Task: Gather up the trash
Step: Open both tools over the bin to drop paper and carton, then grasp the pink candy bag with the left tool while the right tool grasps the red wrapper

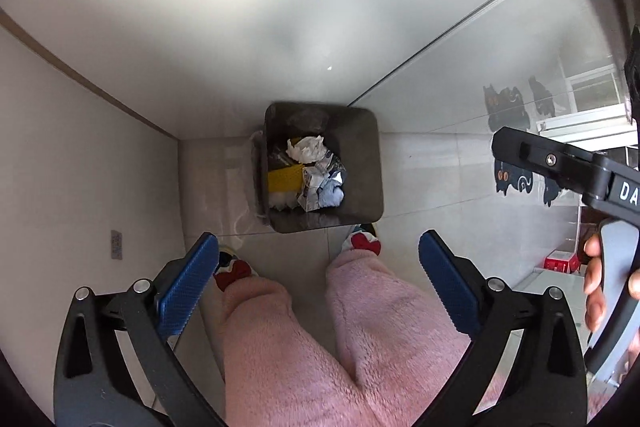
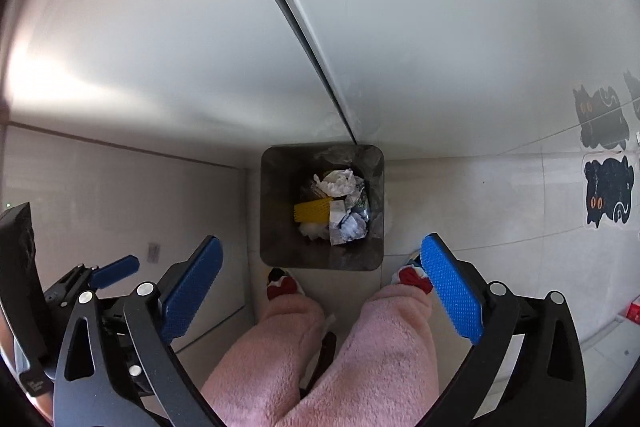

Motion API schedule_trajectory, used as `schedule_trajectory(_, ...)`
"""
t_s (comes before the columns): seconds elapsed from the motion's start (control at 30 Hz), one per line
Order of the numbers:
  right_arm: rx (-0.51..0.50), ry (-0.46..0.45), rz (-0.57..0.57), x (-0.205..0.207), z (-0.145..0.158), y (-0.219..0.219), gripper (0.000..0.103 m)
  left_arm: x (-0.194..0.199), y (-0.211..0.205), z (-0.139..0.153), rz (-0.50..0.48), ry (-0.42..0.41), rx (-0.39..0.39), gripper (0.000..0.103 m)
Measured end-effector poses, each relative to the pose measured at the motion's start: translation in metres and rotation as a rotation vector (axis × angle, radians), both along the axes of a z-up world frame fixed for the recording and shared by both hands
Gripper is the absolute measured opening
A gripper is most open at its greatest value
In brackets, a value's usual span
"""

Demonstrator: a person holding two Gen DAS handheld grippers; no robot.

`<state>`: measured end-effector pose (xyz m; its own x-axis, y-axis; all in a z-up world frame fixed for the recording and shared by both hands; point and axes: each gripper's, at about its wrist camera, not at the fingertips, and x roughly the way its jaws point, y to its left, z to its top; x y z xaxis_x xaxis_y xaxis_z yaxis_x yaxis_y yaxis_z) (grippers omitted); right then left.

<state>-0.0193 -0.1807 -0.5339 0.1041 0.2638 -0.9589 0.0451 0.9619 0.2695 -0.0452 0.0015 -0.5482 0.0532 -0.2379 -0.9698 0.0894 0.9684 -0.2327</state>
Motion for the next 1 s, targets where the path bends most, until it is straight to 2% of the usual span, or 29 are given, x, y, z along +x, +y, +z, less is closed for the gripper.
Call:
schedule_trajectory(0.23,0.015,-0.041,0.010,-0.007,0.056,-0.016,0.100,-0.008,0.010,0.067,0.004,-0.071,-0.028,0.095)
schedule_trajectory(0.53,0.029,-0.193,-0.012,-0.009,0.147,-0.034,0.100,-0.007,0.012,0.160,-0.042,-0.188,-0.086,0.095)
schedule_trajectory(0.73,0.052,-0.293,-0.012,0.006,0.191,-0.037,0.100,0.002,0.019,0.214,-0.060,-0.292,-0.085,0.095)
schedule_trajectory(0.9,0.068,-0.371,0.007,0.030,0.217,-0.031,0.100,0.023,0.030,0.245,-0.045,-0.377,-0.053,0.095)
schedule_trajectory(1.0,0.058,-0.416,0.041,0.043,0.229,-0.022,0.099,0.037,0.037,0.252,-0.034,-0.389,-0.035,0.095)
